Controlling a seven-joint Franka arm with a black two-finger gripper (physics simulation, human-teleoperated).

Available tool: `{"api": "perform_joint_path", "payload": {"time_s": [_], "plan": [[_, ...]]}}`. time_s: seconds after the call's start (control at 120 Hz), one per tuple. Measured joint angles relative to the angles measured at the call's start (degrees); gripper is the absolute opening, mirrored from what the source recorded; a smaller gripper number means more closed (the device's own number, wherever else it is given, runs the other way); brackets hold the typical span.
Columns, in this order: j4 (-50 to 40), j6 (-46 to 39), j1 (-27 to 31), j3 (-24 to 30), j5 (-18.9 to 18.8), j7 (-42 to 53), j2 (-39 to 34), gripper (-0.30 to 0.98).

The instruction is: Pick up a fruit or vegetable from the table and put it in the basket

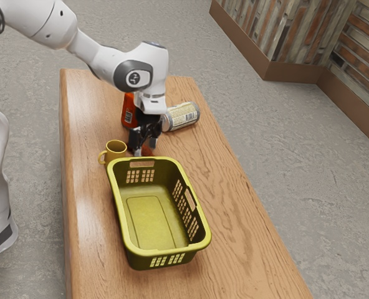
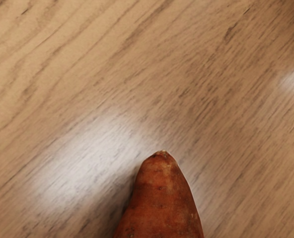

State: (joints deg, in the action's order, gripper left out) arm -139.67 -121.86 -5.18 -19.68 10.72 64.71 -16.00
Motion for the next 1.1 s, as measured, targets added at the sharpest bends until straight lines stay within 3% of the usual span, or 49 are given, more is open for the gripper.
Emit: {"api": "perform_joint_path", "payload": {"time_s": [0.042, 0.217, 0.433, 0.617, 0.825, 1.1], "plan": [[0.01, -0.07, -0.01, 0.00, 0.18, 0.14, 0.01, 0.86], [-0.04, -0.19, -0.13, -0.01, 1.07, 0.68, -0.18, 0.75], [-0.14, -0.36, -0.09, -0.05, 1.22, 1.25, -0.61, 0.41], [-0.62, -0.41, 0.13, -0.17, 1.22, 1.74, -1.04, 0.39], [-0.95, -0.32, 0.27, -0.25, 1.15, 2.16, -1.92, 0.23], [-0.87, -0.29, 0.61, -0.40, 1.01, 2.63, -2.66, 0.18]]}}
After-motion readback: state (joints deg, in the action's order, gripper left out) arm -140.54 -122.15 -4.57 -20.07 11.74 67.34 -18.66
